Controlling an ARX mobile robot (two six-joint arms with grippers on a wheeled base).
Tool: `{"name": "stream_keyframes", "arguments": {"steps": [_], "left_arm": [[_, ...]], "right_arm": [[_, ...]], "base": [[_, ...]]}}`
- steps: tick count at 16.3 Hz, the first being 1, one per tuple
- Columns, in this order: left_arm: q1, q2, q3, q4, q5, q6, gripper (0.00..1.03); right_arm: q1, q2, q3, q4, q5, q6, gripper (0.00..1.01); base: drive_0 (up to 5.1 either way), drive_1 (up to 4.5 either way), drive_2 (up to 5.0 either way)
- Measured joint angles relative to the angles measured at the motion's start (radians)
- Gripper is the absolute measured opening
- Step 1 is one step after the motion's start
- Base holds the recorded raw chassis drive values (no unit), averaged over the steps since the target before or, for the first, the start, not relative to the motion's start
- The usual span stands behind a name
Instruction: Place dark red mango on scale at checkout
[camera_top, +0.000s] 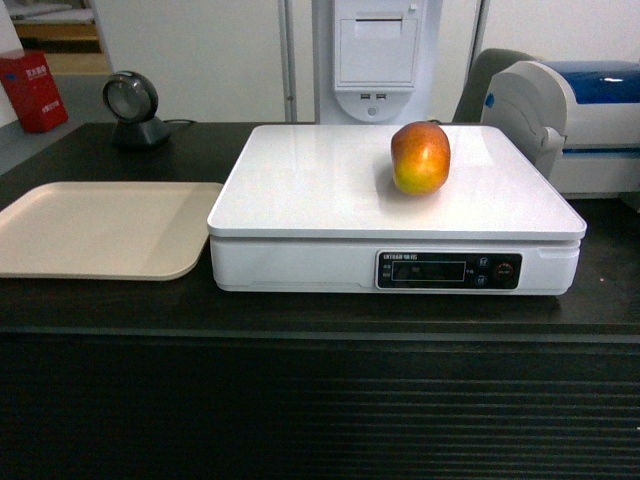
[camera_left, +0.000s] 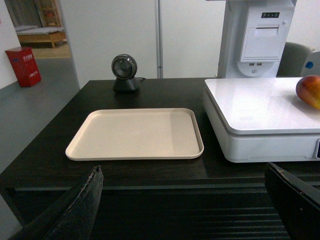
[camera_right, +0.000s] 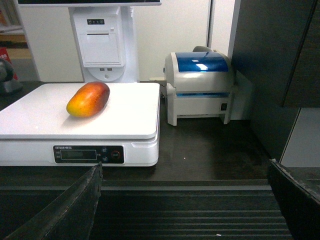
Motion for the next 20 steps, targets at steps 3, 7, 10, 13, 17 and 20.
{"name": "stream_keyframes", "arguments": {"steps": [3, 7, 10, 13, 17, 20], "left_arm": [[0.000, 0.000, 0.000, 0.000, 0.000, 0.000, 0.98], [0.000, 0.000, 0.000, 0.000, 0.000, 0.000, 0.98], [0.000, 0.000, 0.000, 0.002, 0.000, 0.000, 0.98], [0.000, 0.000, 0.000, 0.001, 0.000, 0.000, 0.98], [0.000, 0.000, 0.000, 0.000, -0.001, 0.000, 0.98], [0.000, 0.000, 0.000, 0.000, -0.001, 0.000, 0.98]], "right_arm": [[0.000, 0.000, 0.000, 0.000, 0.000, 0.000, 0.98], [0.000, 0.000, 0.000, 0.000, 0.000, 0.000, 0.98], [0.000, 0.000, 0.000, 0.002, 0.000, 0.000, 0.98], [0.000, 0.000, 0.000, 0.001, 0.001, 0.000, 0.98], [0.000, 0.000, 0.000, -0.001, 0.000, -0.001, 0.98], [0.000, 0.000, 0.000, 0.001, 0.000, -0.001, 0.98]], "base": [[0.0, 0.00, 0.0], [0.0, 0.00, 0.0], [0.0, 0.00, 0.0], [0.0, 0.00, 0.0], [0.0, 0.00, 0.0], [0.0, 0.00, 0.0]]}}
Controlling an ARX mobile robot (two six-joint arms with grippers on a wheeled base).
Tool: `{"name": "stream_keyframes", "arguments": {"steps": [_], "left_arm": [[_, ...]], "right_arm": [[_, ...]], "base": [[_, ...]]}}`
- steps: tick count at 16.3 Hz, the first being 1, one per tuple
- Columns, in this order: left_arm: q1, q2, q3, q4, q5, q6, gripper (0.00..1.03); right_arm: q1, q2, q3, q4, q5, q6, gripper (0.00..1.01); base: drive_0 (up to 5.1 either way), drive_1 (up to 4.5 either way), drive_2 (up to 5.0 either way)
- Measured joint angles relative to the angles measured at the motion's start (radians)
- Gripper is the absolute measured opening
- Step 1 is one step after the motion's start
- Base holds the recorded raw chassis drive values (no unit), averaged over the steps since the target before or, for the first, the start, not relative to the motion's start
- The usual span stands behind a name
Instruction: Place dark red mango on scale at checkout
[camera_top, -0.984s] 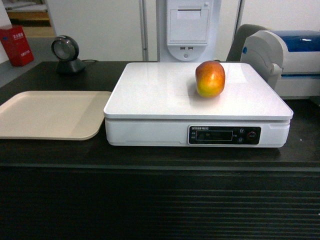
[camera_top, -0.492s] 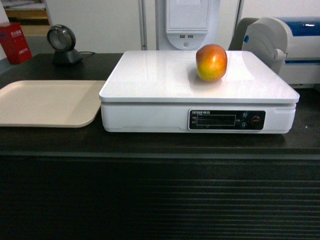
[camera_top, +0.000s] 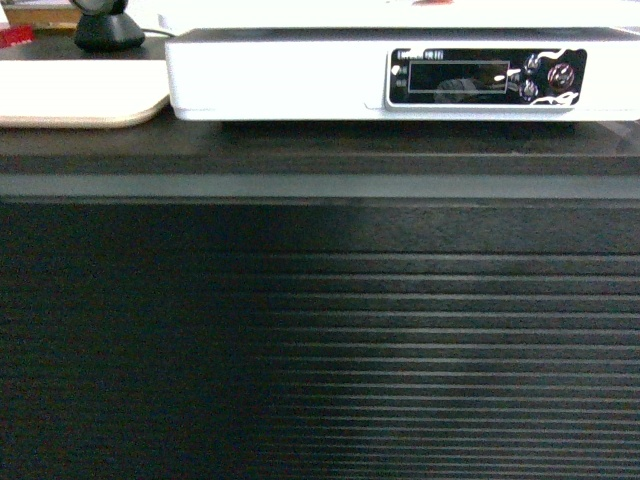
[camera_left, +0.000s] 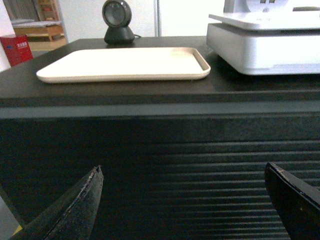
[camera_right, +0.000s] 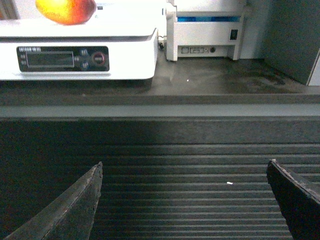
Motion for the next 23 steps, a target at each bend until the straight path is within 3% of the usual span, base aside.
{"name": "stream_keyframes", "arguments": {"steps": [23], "left_arm": [[0.000, 0.000, 0.000, -0.003, 0.001, 0.000, 0.98]], "right_arm": [[0.000, 0.000, 0.000, -0.002, 0.000, 0.001, 0.98]], "base": [[0.0, 0.00, 0.0]]}}
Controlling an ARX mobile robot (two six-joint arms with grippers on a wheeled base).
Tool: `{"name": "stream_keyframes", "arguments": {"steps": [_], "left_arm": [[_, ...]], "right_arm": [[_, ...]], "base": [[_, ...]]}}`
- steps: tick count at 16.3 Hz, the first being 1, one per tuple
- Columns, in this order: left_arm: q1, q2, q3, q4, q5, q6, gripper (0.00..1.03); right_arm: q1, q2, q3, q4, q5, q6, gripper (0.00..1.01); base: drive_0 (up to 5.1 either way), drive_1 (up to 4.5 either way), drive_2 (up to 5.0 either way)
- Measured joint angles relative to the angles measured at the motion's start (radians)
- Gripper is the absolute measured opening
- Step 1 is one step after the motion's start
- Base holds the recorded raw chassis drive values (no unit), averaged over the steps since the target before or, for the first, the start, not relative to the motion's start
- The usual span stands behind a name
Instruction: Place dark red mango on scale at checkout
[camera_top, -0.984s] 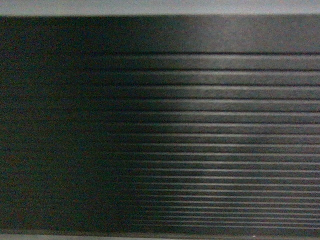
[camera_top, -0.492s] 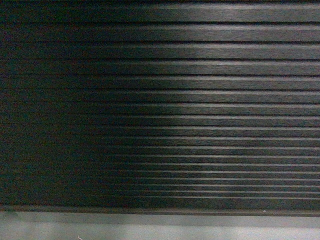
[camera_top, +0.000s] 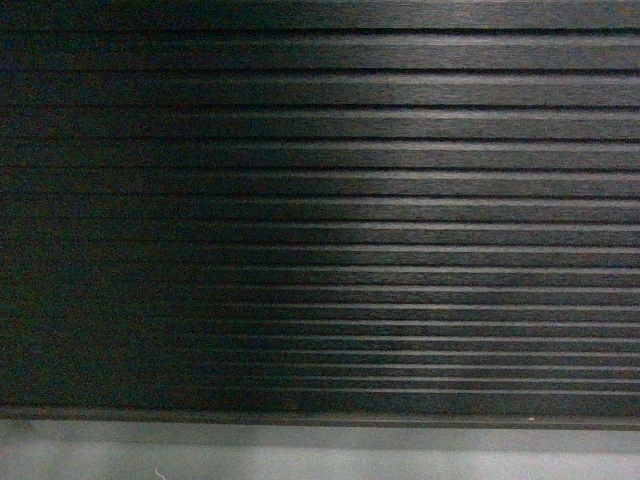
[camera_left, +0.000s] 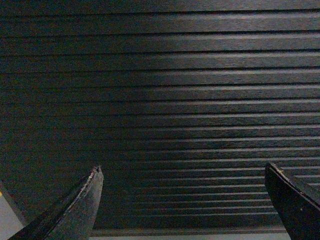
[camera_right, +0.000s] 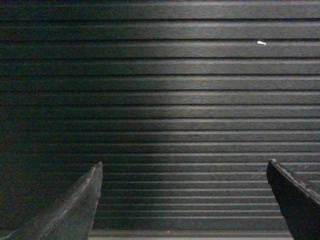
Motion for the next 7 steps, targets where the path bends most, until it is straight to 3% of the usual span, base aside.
{"name": "stream_keyframes", "arguments": {"steps": [7], "left_arm": [[0.000, 0.000, 0.000, 0.000, 0.000, 0.000, 0.98]], "right_arm": [[0.000, 0.000, 0.000, 0.000, 0.000, 0.000, 0.98]], "base": [[0.0, 0.00, 0.0]]}}
